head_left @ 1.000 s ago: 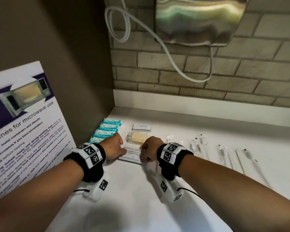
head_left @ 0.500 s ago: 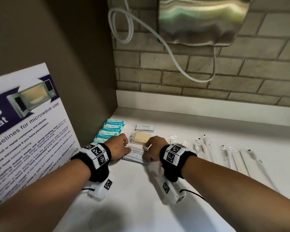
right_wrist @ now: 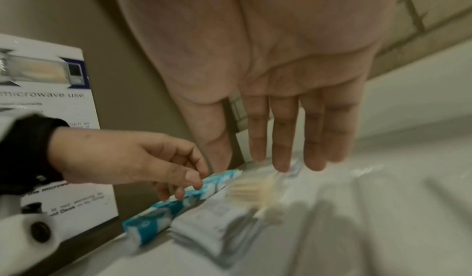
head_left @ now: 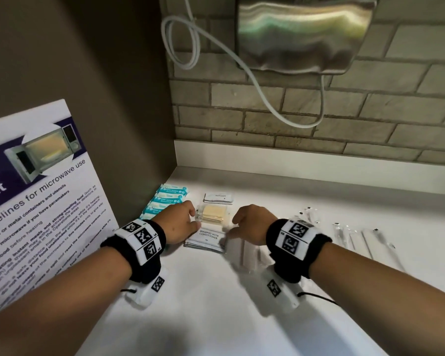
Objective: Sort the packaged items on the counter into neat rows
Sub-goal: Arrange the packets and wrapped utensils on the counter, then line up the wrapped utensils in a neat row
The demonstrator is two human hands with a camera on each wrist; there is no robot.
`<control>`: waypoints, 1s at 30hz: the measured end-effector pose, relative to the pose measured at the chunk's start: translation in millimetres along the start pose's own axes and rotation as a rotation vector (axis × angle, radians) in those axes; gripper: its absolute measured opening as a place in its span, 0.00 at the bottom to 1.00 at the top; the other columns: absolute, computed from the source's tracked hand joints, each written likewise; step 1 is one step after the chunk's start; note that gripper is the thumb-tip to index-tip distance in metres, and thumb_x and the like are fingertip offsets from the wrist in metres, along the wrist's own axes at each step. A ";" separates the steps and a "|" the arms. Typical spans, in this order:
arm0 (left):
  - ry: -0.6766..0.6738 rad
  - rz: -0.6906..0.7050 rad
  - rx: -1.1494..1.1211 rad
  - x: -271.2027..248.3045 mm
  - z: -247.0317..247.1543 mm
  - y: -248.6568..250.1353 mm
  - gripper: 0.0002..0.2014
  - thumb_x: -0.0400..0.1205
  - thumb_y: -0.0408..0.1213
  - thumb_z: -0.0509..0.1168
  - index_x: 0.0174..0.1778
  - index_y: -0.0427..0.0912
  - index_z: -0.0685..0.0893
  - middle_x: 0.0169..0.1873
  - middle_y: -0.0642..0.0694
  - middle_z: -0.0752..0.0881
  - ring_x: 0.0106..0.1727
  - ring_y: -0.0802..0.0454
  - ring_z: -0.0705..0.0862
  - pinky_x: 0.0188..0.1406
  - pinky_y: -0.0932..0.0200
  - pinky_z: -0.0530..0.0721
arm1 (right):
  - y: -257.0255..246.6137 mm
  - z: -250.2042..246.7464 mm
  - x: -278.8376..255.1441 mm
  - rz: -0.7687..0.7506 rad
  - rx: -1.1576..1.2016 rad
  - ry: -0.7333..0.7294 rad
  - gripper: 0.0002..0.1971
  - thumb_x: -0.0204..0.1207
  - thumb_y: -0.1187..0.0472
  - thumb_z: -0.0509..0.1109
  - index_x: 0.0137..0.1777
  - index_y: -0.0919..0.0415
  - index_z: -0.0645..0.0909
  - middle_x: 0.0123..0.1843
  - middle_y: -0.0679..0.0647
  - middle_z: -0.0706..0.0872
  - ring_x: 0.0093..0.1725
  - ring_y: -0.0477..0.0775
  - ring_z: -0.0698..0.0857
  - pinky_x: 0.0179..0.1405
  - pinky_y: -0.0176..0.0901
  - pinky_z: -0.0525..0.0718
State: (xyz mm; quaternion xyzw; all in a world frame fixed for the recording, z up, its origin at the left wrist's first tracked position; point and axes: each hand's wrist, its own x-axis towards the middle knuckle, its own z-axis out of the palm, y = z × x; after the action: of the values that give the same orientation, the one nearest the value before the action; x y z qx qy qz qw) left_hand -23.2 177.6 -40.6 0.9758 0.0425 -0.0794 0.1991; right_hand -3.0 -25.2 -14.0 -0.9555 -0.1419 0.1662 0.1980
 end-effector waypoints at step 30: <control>-0.307 0.306 0.557 -3.7 52.5 94.4 0.26 0.81 0.51 0.61 0.74 0.47 0.74 0.80 0.50 0.68 0.86 0.43 0.50 0.82 0.39 0.43 | 57.3 18.0 -34.8 -0.057 -0.507 -0.097 0.19 0.80 0.52 0.66 0.64 0.63 0.81 0.64 0.60 0.83 0.69 0.61 0.79 0.65 0.50 0.78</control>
State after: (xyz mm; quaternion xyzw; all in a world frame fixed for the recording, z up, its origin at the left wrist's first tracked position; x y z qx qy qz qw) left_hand -23.3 70.1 -51.6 0.9644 -0.1581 -0.2031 -0.0609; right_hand -29.5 -81.5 -44.9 -0.9611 -0.2153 0.1653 -0.0504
